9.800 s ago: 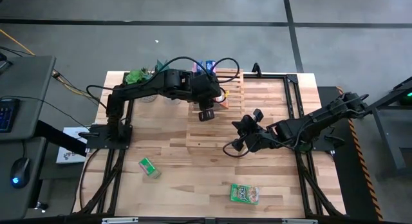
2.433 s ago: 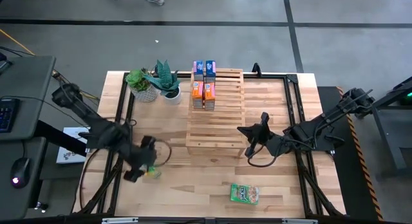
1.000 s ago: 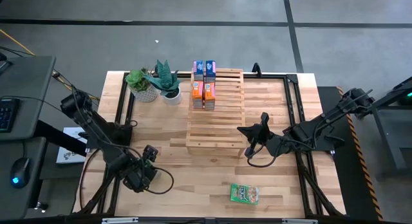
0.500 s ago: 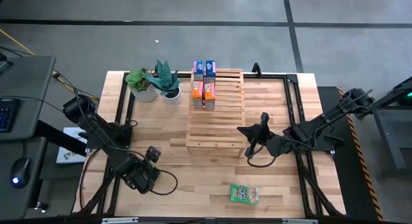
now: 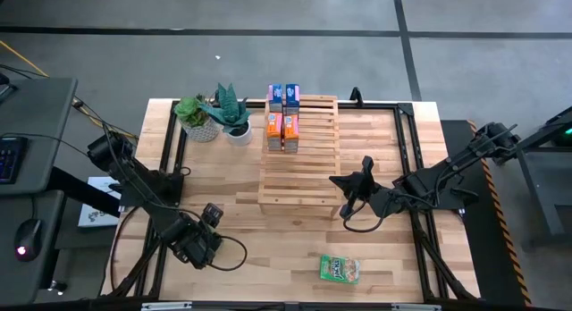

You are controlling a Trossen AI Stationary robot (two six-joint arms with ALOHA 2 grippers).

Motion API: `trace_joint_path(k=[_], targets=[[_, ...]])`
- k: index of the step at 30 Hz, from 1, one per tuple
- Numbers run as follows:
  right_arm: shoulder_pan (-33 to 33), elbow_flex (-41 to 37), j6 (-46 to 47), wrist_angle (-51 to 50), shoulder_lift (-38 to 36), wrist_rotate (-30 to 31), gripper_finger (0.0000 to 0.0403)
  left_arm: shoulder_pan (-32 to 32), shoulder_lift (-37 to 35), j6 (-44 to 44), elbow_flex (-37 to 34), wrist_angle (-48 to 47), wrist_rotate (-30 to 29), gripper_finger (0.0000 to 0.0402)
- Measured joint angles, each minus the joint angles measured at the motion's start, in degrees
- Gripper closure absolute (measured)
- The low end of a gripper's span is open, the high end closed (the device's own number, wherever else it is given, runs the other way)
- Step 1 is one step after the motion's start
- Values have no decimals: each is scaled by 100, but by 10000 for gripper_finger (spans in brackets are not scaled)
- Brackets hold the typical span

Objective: Stack cereal on shelf
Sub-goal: Put the left green cereal box on the shelf

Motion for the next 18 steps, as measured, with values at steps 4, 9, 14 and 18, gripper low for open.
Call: trace_joint_path(k=[4, 9, 14, 18], targets=[[0, 0, -2, 0, 0, 0, 403, 0, 0, 0, 1, 0, 0, 187], [0, 0, -2, 0, 0, 1, 403, 0, 0, 154, 154, -160, -2, 231], [0, 0, -4, 0, 0, 11, 403, 77, 2, 244, 1130, -716, -81, 246], [-2, 0, -4, 0, 0, 15, 403, 186, 0, 275, 2491, -1398, -588, 239]])
